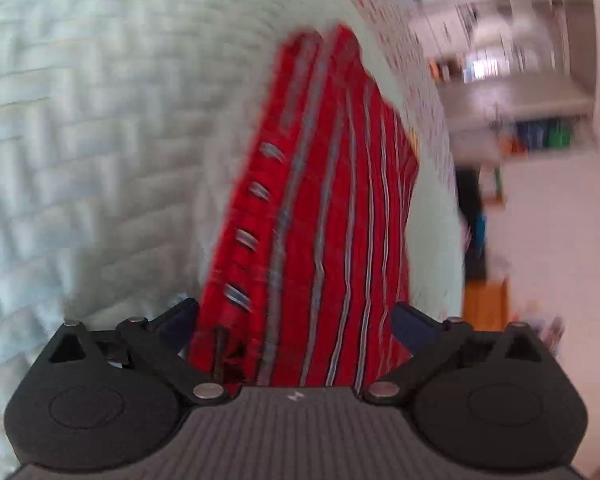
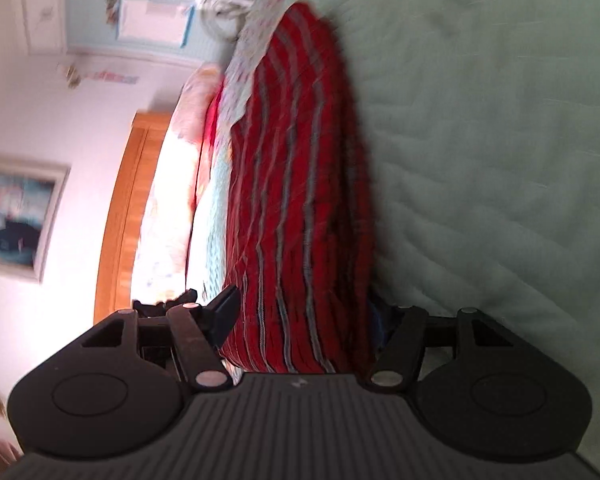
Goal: Fold clothes
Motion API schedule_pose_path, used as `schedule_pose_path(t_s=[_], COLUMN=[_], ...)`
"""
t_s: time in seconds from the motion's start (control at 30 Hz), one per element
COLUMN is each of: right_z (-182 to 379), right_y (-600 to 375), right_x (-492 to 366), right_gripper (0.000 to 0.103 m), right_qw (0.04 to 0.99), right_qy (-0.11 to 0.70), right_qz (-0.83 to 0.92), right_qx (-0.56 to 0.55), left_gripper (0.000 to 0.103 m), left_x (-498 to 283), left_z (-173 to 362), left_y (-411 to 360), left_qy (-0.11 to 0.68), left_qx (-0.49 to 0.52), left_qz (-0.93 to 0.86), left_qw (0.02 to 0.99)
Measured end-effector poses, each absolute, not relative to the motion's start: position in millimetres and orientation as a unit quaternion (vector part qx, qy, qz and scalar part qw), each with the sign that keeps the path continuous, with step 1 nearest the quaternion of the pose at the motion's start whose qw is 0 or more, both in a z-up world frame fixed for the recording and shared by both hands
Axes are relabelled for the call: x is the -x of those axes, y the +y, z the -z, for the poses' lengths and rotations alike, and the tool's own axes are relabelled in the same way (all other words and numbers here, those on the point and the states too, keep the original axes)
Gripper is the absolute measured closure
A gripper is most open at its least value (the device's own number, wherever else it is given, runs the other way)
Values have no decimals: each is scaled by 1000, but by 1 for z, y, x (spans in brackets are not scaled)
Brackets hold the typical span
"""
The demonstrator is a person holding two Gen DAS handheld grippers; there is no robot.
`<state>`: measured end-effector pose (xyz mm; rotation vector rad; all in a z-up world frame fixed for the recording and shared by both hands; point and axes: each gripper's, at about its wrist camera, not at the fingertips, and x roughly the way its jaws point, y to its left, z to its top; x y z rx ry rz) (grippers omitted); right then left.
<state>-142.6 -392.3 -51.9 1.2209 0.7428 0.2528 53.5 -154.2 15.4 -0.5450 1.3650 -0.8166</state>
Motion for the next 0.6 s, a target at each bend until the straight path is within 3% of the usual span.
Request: schedule_pose_path(t_s=[0.13, 0.17, 0.2, 0.23, 0.3, 0.6], right_z=[49, 48, 47, 46, 49, 43], right_y=[-386, -384, -382, -381, -383, -387], right_x=[134, 131, 129, 127, 131, 137], right_gripper=[39, 41, 50, 54, 67, 76], right_qw=[756, 758, 760, 761, 760, 758], right_qy=[350, 353, 356, 358, 355, 330], right_qz=[-120, -121, -122, -123, -122, -141], right_qx=[-540, -535, -531, -526, -530, -544], left_gripper=[1, 9, 36, 48, 58, 71], left_x=[-50, -49, -47, -45, -40, -34], left_z=[-11, -10, -10, -10, -8, -13], left_y=[-159, -159, -159, -157, -151, -137], left_qy=[602, 600, 598, 597, 588, 556], left_qx=[257, 259, 255, 249, 254, 267], left_qz=[388, 390, 390, 387, 388, 414], left_qw=[649, 649, 652, 657, 663, 669])
